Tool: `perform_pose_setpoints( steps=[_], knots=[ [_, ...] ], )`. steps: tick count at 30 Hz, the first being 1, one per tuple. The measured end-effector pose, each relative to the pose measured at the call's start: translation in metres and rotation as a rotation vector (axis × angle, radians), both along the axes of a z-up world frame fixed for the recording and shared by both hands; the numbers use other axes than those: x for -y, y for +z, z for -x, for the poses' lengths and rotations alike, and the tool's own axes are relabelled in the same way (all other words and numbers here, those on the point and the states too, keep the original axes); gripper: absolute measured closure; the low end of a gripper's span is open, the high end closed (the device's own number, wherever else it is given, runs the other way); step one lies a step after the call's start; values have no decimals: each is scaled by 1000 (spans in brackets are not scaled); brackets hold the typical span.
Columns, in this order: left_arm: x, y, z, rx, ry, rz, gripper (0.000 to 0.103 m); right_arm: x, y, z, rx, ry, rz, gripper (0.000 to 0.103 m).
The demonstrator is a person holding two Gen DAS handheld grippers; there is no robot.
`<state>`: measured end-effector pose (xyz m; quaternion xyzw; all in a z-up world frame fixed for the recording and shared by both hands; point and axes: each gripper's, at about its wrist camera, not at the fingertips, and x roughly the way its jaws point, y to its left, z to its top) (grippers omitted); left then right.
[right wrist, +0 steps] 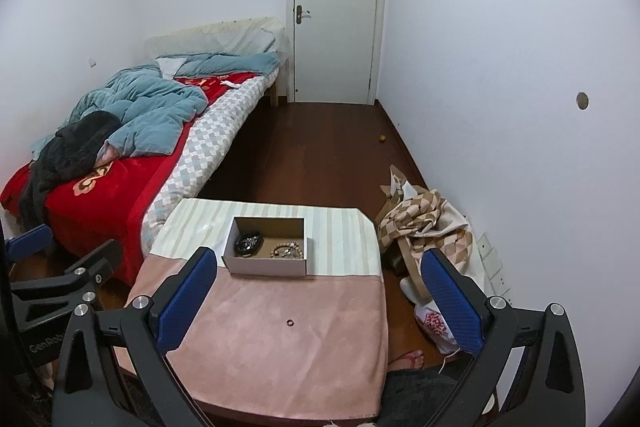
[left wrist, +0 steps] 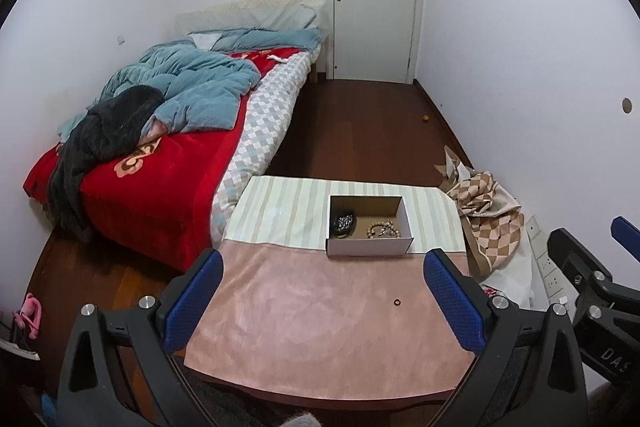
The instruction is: Organize jewelry
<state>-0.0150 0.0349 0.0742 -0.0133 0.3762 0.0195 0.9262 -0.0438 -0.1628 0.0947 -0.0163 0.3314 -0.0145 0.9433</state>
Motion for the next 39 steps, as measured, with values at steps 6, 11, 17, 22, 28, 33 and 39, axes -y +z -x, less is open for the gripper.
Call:
perform_pose_setpoints(
  steps=[6, 11, 17, 22, 28, 33, 39],
  knots=[
    [-3, -7, -11, -29, 15, 24, 1, 0, -4, -10, -18, -2, 5, 0],
    [-2, -10, -27, -22, 27, 4, 1, -2, -12, -31, -29, -11, 15, 0],
    [-5, -15, -53, -28, 45, -7, 1, -4, -28, -65, -61, -29, 27, 0],
    [-6, -21, -75, -49, 45, -27, 1, -3, -40, -96, -92, -42, 28, 0],
    [-6, -32, -94, -87, 45, -25, 1, -1, -55, -124, -138, -50, 23, 0],
    [-3, -42, -105, -123, 33, -24, 1, -1, -65, -137, -174, -48, 22, 0],
    [0, -46, -112, -140, 29, -23, 1, 3, -74, -145, -196, -59, 24, 0]
  ],
)
